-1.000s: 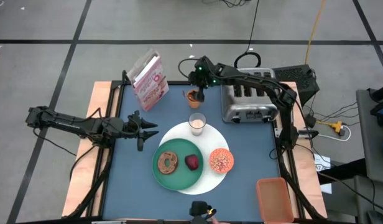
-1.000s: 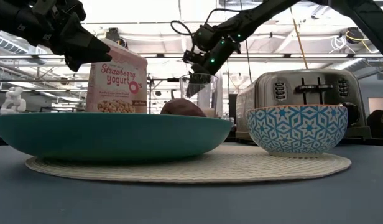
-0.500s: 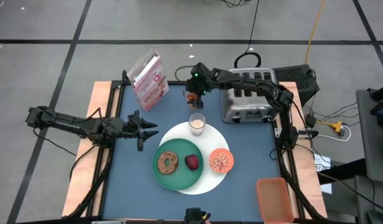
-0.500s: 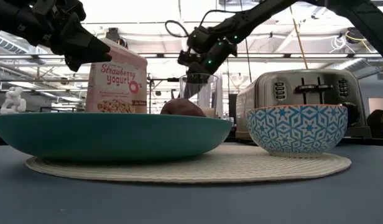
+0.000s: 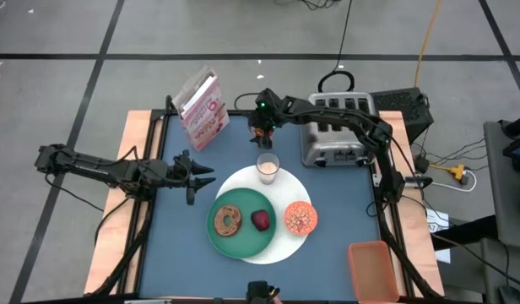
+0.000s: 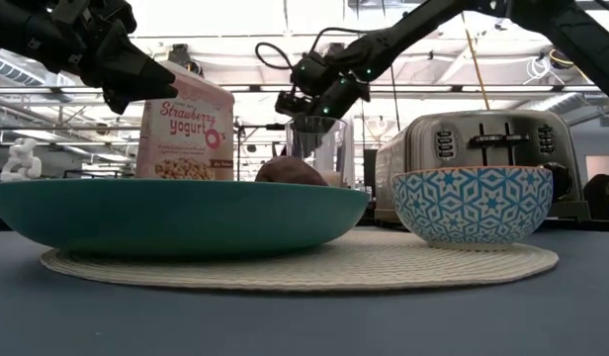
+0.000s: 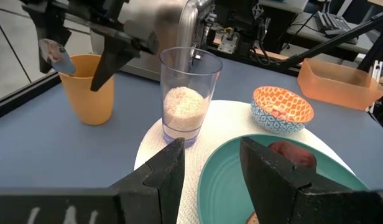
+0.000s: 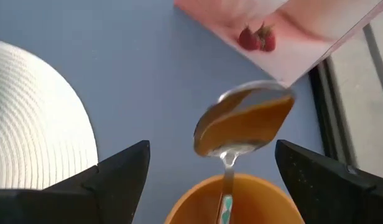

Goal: Arrange a breakfast setting
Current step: Put the green spoon to the right of the orange bowl

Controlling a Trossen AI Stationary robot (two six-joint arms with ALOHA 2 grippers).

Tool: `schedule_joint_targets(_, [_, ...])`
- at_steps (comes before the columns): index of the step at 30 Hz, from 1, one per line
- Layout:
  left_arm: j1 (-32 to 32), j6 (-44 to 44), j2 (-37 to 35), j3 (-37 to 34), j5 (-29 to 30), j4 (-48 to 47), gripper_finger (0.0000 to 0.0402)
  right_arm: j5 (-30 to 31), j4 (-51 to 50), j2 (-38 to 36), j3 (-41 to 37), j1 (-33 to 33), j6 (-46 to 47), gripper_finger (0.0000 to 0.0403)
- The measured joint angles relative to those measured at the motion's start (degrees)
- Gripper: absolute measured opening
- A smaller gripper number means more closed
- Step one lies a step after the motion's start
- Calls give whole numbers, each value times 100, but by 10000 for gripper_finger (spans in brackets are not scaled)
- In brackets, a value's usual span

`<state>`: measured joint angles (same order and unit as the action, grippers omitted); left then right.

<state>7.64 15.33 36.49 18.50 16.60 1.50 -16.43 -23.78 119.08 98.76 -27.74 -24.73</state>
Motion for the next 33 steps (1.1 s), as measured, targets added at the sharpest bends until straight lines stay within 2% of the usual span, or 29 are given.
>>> schedule_joint_targets(18, [0,-11,0,0,0,2,159,158,81,104,-2,-31,-1,273])
schedule_joint_targets(33, [0,-13,-1,0,0,0,159,156,82,104,-2,-33,0,180])
